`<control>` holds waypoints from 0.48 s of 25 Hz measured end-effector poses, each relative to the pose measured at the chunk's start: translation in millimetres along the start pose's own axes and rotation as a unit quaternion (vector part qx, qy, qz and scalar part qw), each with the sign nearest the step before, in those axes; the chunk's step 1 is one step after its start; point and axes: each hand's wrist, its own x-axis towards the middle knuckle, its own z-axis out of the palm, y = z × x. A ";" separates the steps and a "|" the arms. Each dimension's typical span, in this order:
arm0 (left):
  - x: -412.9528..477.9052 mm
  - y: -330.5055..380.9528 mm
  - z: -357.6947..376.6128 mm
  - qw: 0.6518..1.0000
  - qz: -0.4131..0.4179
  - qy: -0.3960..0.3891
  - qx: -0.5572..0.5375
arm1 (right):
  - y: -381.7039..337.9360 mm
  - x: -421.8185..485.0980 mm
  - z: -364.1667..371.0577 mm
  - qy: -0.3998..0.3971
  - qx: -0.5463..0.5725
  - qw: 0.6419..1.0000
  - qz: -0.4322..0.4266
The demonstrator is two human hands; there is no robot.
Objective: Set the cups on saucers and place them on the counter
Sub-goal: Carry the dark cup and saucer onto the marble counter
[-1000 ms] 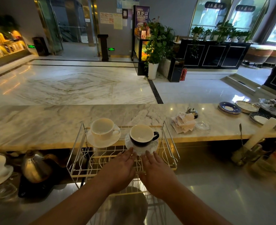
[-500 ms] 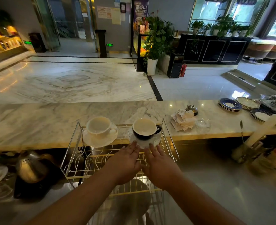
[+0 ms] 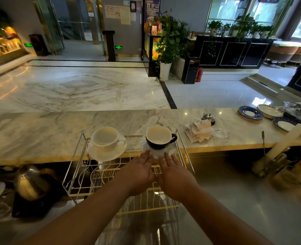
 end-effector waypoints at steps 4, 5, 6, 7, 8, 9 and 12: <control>-3.8 0.6 2.0 1.000 -0.007 0.010 -0.002 | -0.7 -1.0 0.7 0.002 -0.010 1.000 -0.003; -5.7 1.3 2.6 1.000 -0.009 0.012 -0.002 | -1.1 -1.6 1.1 0.004 -0.012 1.000 -0.004; -8.4 2.0 3.9 1.000 -0.010 0.015 0.002 | -1.6 -2.7 1.6 0.007 -0.013 1.000 -0.003; -11.8 2.9 6.0 1.000 -0.014 0.021 0.007 | -2.3 -4.4 2.2 0.014 -0.013 1.000 -0.002; -16.7 3.8 8.8 0.999 -0.020 0.028 0.015 | -3.9 -7.2 3.1 0.025 -0.014 1.000 -0.002; -23.0 4.7 12.0 0.999 -0.028 0.036 0.023 | -6.5 -11.1 4.4 0.039 -0.018 0.999 -0.005; -47.6 4.8 23.3 0.997 -0.050 0.058 0.033 | -19.6 -28.5 12.1 0.073 -0.016 0.997 -0.017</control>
